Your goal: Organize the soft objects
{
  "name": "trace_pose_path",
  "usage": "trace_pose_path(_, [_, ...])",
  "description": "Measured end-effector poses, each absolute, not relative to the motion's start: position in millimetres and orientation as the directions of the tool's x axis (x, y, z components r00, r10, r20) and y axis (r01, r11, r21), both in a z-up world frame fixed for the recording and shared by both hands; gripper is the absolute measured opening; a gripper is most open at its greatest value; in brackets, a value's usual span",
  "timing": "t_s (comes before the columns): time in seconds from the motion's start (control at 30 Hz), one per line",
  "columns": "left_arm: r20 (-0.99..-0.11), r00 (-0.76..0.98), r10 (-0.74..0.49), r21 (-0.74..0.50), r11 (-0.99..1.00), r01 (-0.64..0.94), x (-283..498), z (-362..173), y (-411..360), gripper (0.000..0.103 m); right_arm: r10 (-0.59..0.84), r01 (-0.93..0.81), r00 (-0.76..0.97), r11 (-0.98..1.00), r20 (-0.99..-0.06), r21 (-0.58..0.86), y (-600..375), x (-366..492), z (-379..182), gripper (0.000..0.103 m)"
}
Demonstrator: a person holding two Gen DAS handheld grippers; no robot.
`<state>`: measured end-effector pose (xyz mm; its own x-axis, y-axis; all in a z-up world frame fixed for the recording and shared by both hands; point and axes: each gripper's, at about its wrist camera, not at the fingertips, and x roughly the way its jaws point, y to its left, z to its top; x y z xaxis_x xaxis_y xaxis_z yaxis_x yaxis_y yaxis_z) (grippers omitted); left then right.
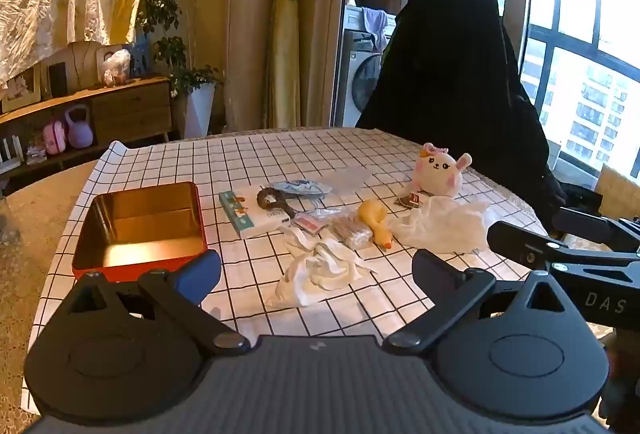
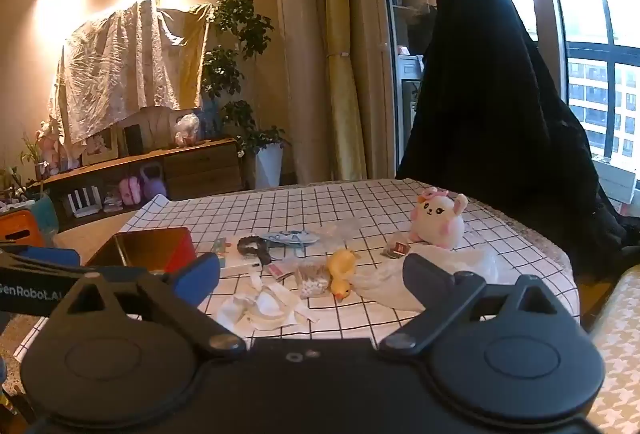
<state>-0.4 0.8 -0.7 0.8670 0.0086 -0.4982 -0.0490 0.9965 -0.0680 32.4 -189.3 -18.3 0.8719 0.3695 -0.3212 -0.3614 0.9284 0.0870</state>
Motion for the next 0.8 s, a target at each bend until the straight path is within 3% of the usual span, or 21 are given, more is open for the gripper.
trace_pose_path(0.1, [-0.488, 0.873, 0.006, -0.075, 0.996, -0.049, 0, 6, 0, 0.102, 0.376, -0.365, 0.883, 0.926, -0.282, 0.094, -191, 31, -15, 0.096])
trace_pose_path(0.8, [-0.476, 0.879, -0.025, -0.099, 0.995, -0.025, 9, 0, 2, 0.102, 0.352, -0.344, 0.879, 0.935, -0.32, 0.082, -185, 43, -18, 0.096])
